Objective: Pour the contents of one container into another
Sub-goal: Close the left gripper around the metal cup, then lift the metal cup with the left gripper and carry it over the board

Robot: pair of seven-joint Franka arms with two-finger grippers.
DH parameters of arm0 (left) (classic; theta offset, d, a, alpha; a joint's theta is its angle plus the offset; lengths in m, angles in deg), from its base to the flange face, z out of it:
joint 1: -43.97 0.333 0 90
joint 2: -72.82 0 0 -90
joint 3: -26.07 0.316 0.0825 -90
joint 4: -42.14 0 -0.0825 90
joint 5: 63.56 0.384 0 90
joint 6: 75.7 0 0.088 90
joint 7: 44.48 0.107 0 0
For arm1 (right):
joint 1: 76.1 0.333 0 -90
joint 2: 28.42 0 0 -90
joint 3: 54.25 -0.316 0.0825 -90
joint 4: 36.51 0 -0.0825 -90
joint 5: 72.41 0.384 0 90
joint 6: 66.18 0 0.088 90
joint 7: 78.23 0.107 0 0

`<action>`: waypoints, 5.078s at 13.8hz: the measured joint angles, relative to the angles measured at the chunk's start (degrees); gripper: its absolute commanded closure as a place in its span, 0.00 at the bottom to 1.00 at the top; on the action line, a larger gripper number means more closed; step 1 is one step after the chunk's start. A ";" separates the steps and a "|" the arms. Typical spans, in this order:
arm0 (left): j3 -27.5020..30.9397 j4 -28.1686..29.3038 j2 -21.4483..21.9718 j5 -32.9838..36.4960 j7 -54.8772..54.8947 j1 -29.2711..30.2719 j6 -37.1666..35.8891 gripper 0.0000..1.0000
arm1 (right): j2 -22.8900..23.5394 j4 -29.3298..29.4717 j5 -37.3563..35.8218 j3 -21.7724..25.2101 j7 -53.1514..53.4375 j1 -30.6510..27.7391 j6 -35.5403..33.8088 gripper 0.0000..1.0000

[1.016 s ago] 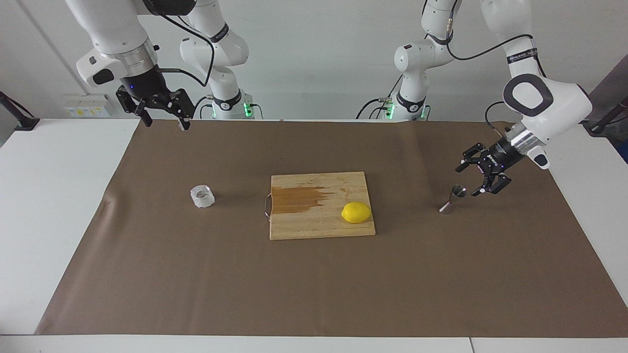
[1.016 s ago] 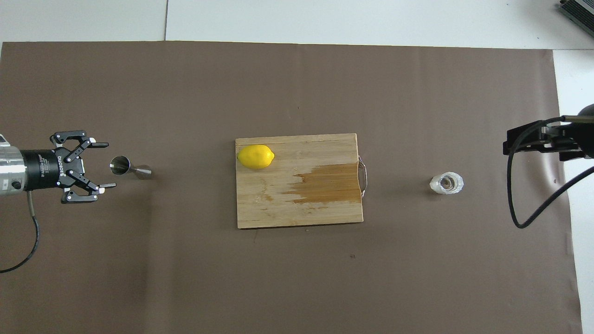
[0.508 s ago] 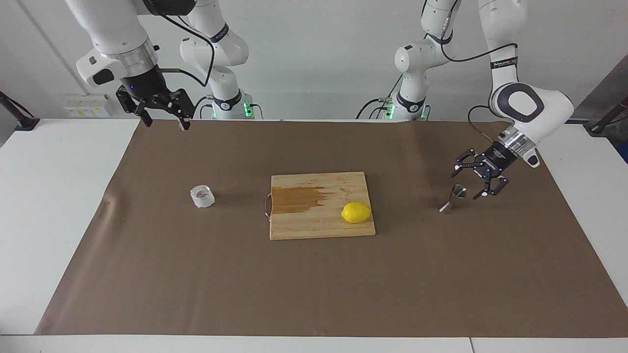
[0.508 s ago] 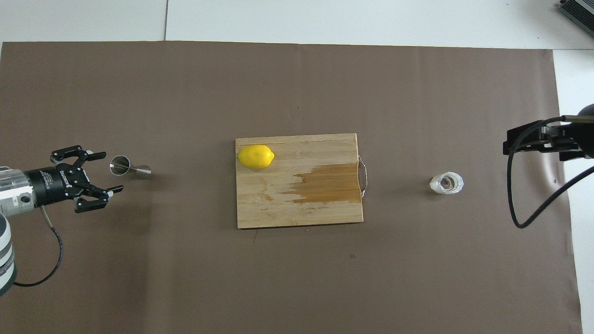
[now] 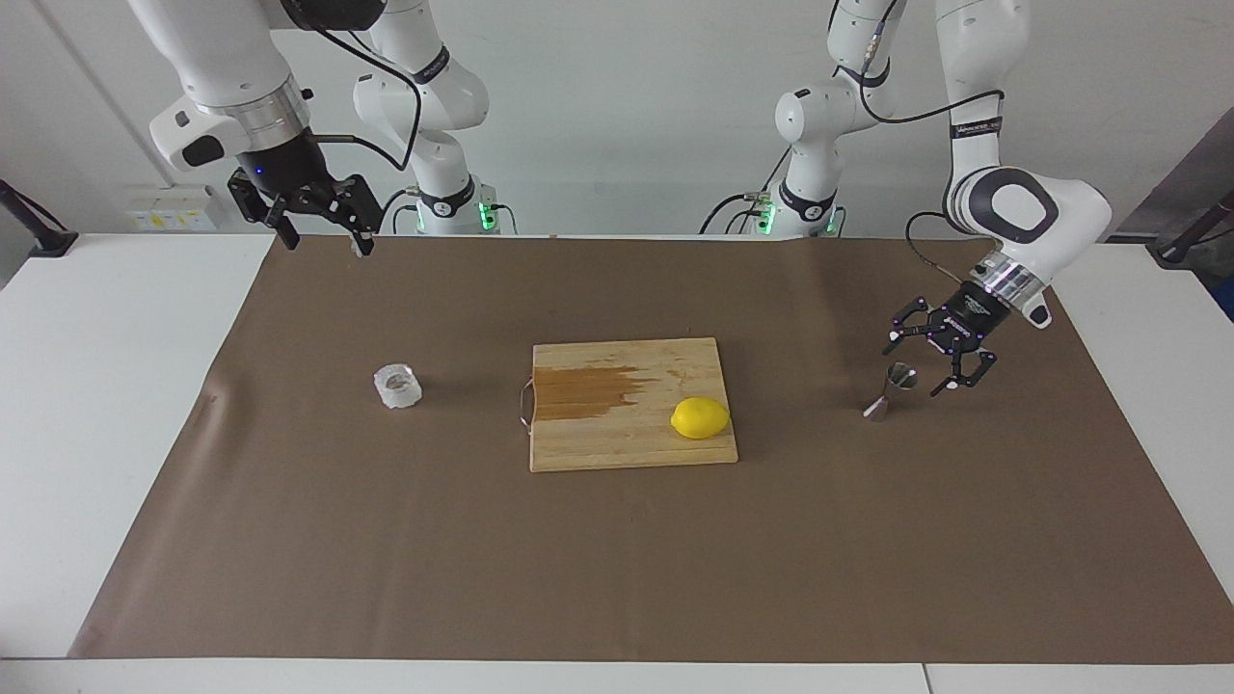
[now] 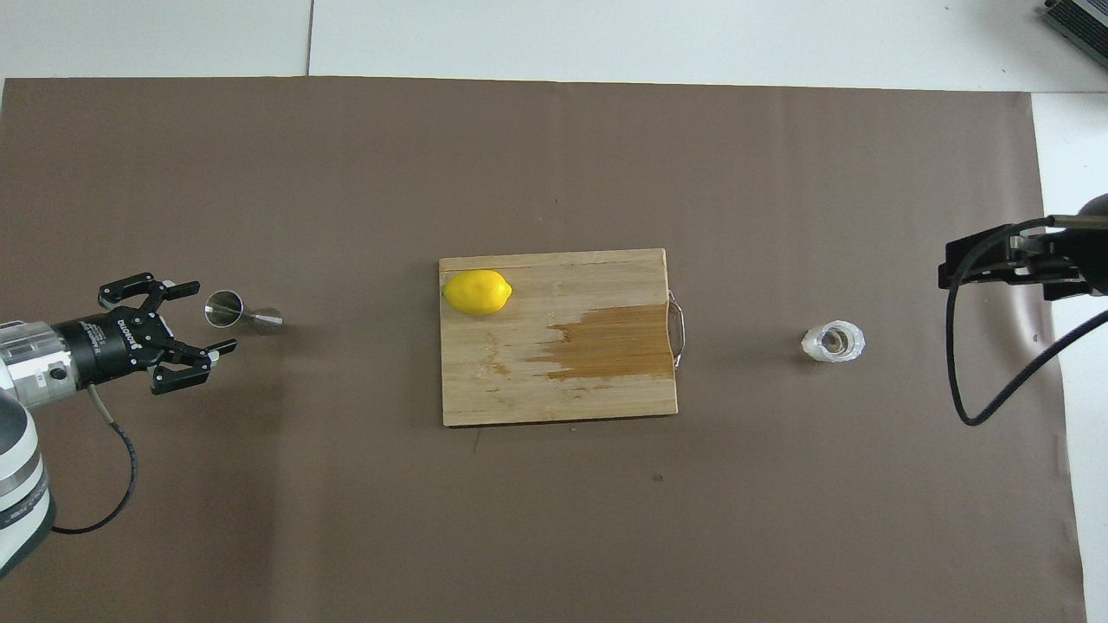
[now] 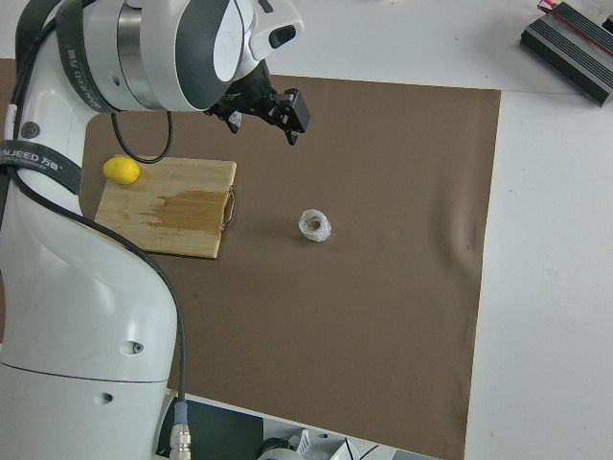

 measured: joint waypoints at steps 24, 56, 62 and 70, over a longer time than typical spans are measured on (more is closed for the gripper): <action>-0.19 0.52 0.00 -2.01 -0.18 -2.46 3.35 0.33 | 0.00 0.00 0.00 0.00 0.00 0.00 0.00 0.00; -1.38 -13.18 -1.17 -2.02 -19.12 -27.03 7.24 1.00 | 0.00 0.00 0.00 0.00 0.00 0.00 0.00 0.00; -1.65 -13.45 -4.99 -2.06 -34.62 -45.54 30.78 1.00 | 0.00 0.00 0.00 0.00 0.00 0.00 0.00 0.00; -1.58 -18.04 -13.87 -2.05 -37.74 -57.70 41.33 1.00 | 0.00 0.00 0.00 0.00 0.00 0.00 0.00 0.00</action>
